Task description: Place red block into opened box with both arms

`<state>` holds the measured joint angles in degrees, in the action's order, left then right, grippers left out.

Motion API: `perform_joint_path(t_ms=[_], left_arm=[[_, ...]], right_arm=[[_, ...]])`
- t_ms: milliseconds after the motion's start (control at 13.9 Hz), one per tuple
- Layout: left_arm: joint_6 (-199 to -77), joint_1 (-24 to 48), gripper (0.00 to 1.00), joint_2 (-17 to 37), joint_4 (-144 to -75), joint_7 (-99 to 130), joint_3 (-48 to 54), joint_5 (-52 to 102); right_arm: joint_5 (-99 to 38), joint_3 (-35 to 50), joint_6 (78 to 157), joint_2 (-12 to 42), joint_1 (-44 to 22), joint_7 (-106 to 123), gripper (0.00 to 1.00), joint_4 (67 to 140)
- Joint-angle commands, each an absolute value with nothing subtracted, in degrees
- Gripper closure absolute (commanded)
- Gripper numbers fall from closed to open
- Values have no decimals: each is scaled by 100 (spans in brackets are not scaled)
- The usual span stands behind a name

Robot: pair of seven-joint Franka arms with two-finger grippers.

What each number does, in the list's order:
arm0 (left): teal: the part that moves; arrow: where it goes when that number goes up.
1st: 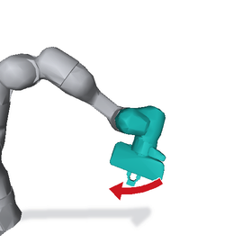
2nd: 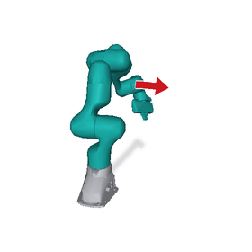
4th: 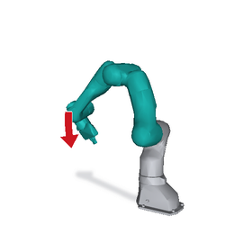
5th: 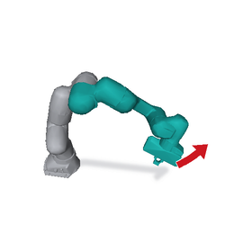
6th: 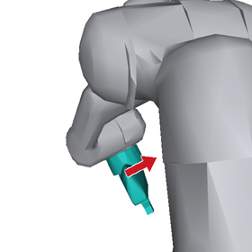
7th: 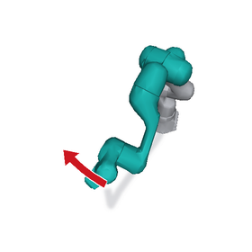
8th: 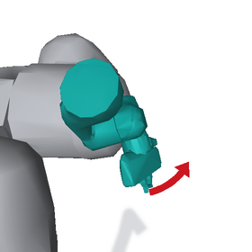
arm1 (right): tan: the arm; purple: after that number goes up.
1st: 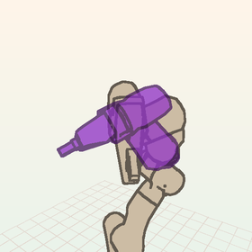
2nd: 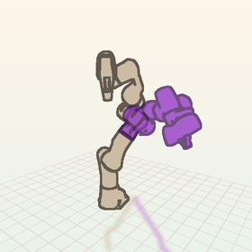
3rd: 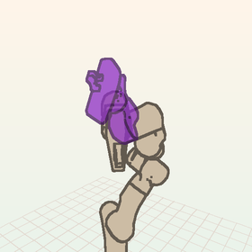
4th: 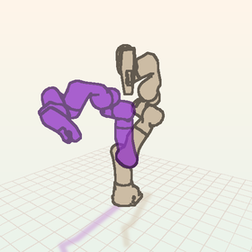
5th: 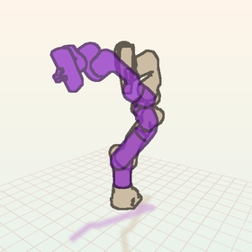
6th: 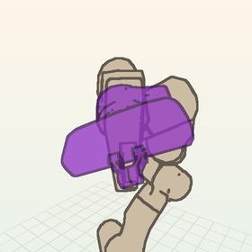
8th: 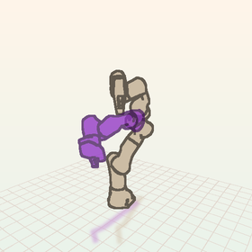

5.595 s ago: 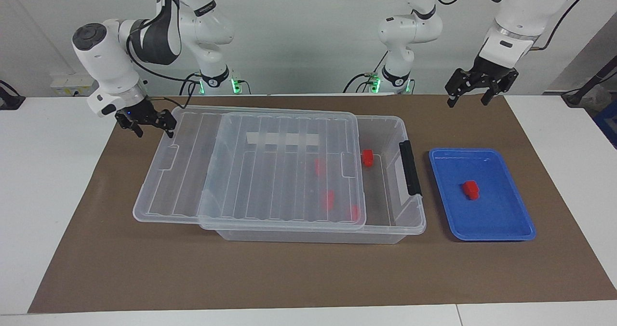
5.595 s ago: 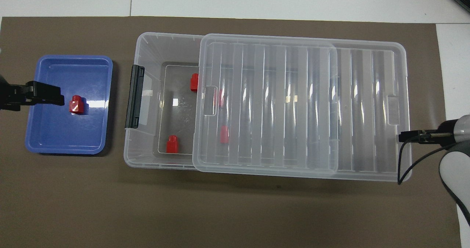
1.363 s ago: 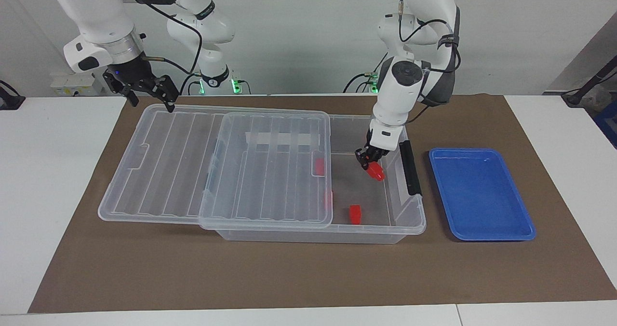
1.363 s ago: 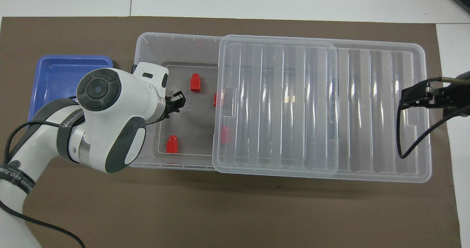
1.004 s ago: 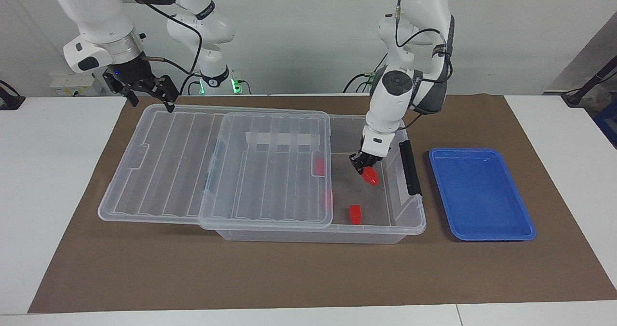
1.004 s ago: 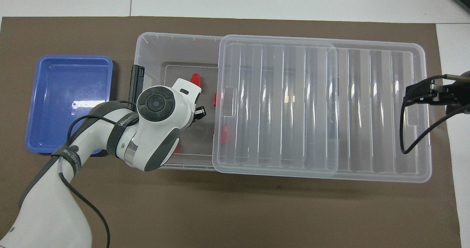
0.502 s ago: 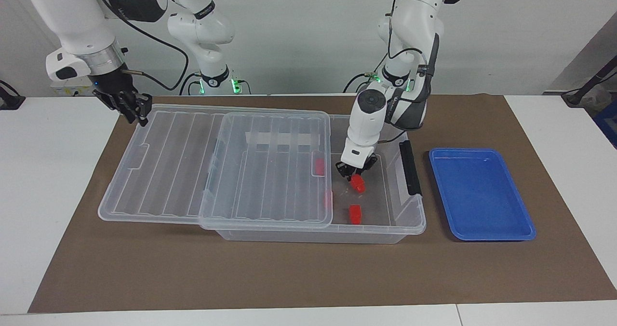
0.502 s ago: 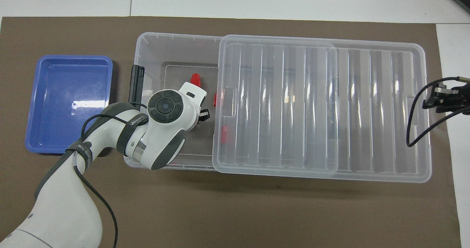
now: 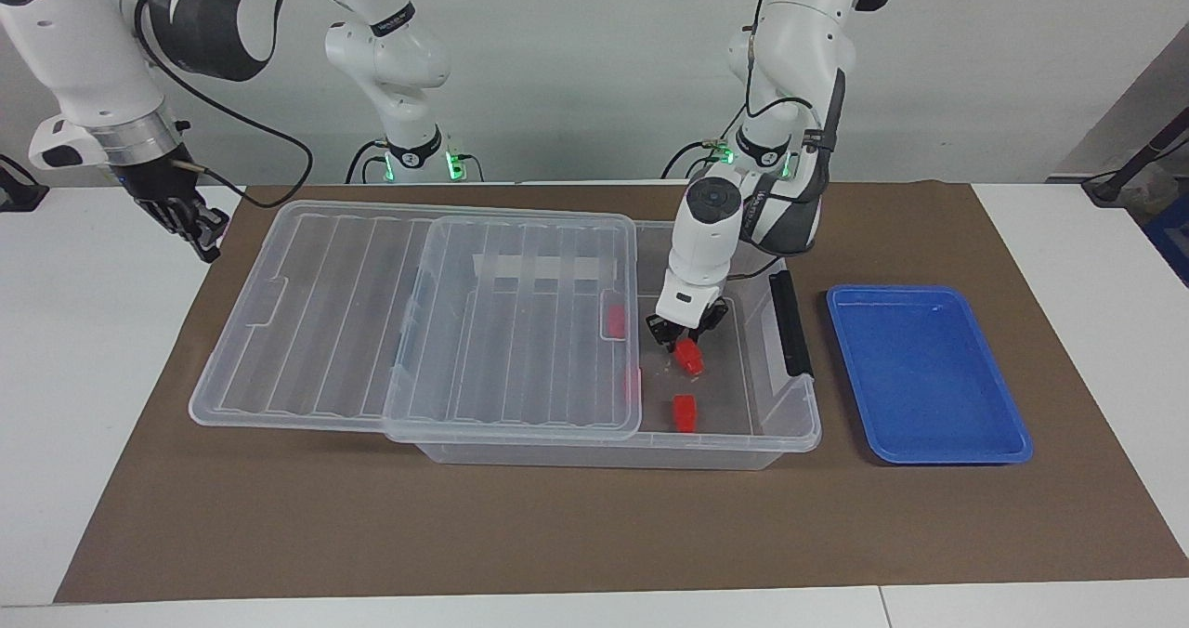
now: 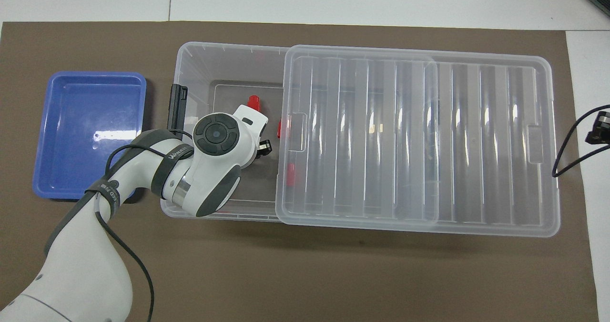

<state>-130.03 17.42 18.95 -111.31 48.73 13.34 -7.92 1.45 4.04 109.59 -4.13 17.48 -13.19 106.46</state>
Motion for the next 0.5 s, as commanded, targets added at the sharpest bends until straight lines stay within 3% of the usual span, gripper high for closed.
perform_joint_path(t_ms=[0,72,430], left_arm=[[-11913,1618,17,1829,-10383,4816,1309,-792],[-11666,1608,0,1802,-10188,4816,1310,-713],[-10086,1197,0,1434,-9073,4799,1248,25]], right_arm=[[88,457,11180,-528,1933,-1178,100,10925],[97,457,11214,-466,2029,-1178,100,10951],[88,448,11584,-439,2197,-721,100,11267]])
